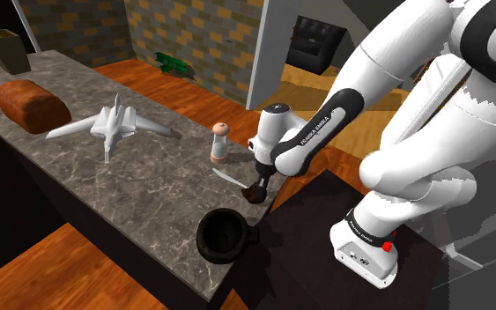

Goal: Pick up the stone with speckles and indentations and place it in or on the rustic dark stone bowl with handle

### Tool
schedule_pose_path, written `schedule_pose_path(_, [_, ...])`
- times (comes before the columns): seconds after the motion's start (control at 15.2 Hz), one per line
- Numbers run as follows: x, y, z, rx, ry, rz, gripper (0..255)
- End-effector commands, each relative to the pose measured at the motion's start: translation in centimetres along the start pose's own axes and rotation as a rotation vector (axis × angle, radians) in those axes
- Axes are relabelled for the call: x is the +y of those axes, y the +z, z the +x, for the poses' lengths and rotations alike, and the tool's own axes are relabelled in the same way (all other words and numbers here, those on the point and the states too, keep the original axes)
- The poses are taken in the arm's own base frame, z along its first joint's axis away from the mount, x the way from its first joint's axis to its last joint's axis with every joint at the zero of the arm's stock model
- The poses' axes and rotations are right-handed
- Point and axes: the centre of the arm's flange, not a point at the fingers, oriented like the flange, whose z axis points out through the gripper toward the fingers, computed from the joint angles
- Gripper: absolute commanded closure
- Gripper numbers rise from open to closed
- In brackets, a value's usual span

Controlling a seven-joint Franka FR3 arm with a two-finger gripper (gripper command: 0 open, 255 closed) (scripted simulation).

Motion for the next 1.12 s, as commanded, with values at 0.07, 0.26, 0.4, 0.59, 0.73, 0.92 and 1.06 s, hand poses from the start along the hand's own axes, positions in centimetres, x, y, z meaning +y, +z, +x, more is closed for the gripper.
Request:
schedule_pose_path(0.07, [0.0,-1.5,-0.1,0.003,0.010,0.012,255])
schedule_pose_path(0.26, [0.0,-3.1,-0.3,0.003,0.010,0.012,255])
schedule_pose_path(0.4, [0.0,-4.1,-0.4,0.004,0.010,0.012,255])
schedule_pose_path(0.59, [-0.1,-5.7,-0.5,0.003,0.010,0.012,255])
schedule_pose_path(0.73, [-0.1,-6.8,-0.6,0.003,0.010,0.012,255])
schedule_pose_path(0.92, [-0.1,-8.4,-0.8,0.003,0.010,0.012,255])
schedule_pose_path(1.06, [-0.1,-9.4,-0.9,0.003,0.010,0.012,255])
